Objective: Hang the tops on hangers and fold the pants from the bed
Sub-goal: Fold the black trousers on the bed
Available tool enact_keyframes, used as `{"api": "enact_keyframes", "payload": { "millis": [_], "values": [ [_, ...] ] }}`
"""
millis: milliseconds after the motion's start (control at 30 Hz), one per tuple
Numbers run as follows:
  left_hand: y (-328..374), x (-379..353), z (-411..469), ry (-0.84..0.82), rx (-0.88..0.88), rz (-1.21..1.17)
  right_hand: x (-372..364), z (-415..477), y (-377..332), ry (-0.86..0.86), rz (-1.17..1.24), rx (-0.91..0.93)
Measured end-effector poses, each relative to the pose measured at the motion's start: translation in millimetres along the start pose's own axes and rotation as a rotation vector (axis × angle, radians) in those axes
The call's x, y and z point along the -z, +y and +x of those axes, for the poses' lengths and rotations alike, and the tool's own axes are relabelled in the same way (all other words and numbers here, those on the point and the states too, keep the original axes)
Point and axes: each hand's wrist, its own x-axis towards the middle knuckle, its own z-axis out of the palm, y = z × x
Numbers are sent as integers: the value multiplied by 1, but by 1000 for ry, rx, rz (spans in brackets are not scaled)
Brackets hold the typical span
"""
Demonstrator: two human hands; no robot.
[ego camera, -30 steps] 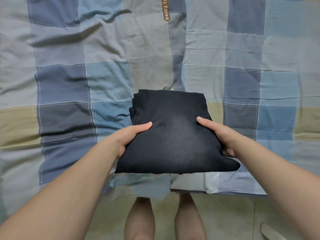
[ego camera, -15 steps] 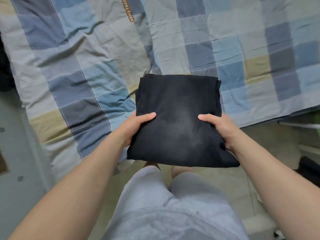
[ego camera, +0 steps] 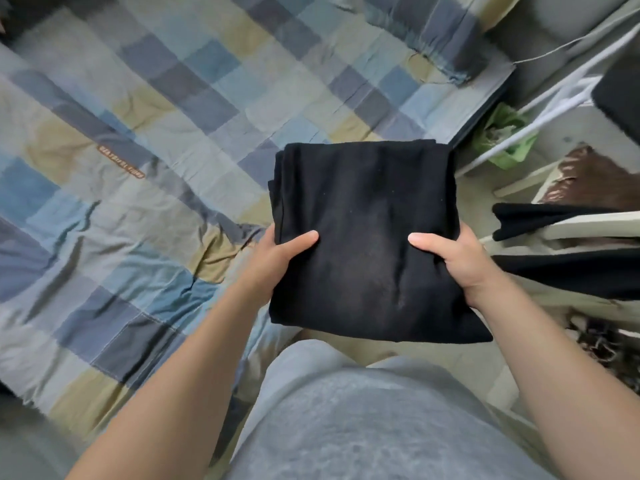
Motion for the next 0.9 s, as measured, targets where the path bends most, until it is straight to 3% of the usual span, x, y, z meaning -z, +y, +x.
{"api": "enact_keyframes", "payload": {
  "millis": [233,467,667,900],
  "values": [
    [1,-144,-3,-207,-89,140,136,-64,16,198,144,158],
    [-42,-316,-31,-341,-198,328,292,-144,69,352,282,244],
    [-94,-463,-53,-453,-244,501,423,-213,126,528,409,227],
    [-122,-593,-49,-642,-203,721,510,-255,180,692,625,177]
  ]
}}
